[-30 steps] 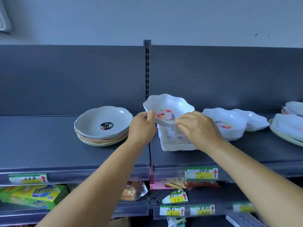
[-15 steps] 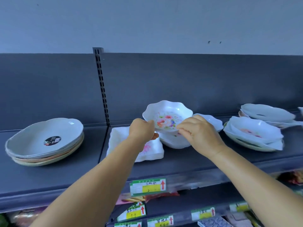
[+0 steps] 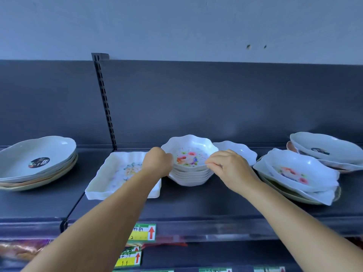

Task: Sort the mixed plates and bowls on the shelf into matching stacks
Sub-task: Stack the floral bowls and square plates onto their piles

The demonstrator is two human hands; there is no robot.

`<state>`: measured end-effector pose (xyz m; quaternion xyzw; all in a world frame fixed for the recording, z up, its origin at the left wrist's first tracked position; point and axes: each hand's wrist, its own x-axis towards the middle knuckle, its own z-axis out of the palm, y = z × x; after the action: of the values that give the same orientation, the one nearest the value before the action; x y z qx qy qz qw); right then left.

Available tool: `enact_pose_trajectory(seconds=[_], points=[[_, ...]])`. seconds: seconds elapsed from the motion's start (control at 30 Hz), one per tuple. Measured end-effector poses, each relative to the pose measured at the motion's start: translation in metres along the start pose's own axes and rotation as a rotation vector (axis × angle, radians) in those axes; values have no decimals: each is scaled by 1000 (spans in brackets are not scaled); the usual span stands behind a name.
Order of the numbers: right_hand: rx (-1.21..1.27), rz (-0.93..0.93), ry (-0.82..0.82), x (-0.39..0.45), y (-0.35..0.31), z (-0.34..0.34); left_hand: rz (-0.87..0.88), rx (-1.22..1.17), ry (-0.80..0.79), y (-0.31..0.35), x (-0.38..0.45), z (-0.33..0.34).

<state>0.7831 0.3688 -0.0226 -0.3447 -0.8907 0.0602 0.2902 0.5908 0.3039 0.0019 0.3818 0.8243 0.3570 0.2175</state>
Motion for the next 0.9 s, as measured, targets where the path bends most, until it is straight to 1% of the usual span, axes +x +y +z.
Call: enact_pose_trajectory(seconds=[0.2,0.33,0.43,0.53,0.67,0.8,0.9], points=[[8,-6,-64,2,5,4,24,128,45,-3,4,3],[109,111,-101,1,1,-1,96,257,73,-7,7,4],[127,147,-80,1,0,-3,158,311,105,-3,5,4],[162,201,-74,2,-3,-8,188,412,59,0,6,2],[44,256,-161,2,-8,-10,225,417,25,5,7,-6],[74,311,-161,2,-13,-11,232,417,2,6,10,-6],[112,361,-149,2,-13,-15,315,462,54,8,8,0]])
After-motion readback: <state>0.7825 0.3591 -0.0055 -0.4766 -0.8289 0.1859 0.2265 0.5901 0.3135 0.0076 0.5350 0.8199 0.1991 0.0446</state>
